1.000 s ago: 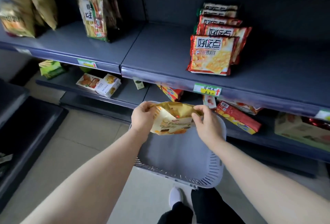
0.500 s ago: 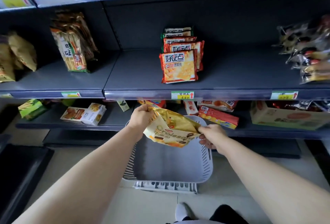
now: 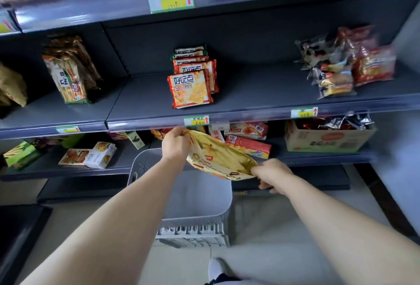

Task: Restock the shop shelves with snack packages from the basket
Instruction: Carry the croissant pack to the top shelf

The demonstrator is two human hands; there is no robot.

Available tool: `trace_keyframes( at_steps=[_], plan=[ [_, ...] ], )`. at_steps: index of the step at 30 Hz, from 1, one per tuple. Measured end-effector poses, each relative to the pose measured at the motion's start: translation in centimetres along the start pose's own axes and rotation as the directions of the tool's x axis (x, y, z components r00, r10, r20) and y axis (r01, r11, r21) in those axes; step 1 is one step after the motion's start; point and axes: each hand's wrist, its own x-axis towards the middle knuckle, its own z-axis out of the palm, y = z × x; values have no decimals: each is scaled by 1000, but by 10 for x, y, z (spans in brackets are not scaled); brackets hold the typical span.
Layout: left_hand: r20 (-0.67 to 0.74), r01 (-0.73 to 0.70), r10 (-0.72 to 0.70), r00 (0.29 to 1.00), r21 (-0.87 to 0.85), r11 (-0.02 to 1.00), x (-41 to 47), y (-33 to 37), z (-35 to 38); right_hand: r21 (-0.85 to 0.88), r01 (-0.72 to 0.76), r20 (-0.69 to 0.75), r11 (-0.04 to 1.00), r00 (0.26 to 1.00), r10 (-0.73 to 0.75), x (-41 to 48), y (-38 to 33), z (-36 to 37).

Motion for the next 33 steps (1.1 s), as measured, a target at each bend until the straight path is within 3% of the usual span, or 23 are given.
trace_keyframes(
  at_steps=[7,10,13,17,19,23,28,33],
  plan=[
    [88,-39,37,995,17,999,-52,36,24,217,109,-103,970,991,-89,-28,60,-51],
    [95,-48,50,994,-15,999,-76,49,27,306,233,-151,923,969,-195,-39,73,-65],
    [88,-31,35,995,-55,998,-98,58,33,176,364,-207,915,922,-328,-48,85,-75],
    [4,-13,14,1000,-45,999,-112,65,40,82,400,-203,913,903,-378,-56,95,-84],
    [-48,26,-28,998,-38,999,-118,69,39,216,406,-178,888,911,-373,-60,97,-90],
    [-76,130,-142,987,-144,981,-118,75,23,638,283,25,716,922,-386,-81,96,-102],
    [-8,178,-183,983,-201,963,-117,85,6,696,350,148,627,784,-602,-105,76,-99],
    [82,219,-204,976,-293,931,-114,100,-2,731,340,1,591,866,-499,-118,42,-96]
  ],
)
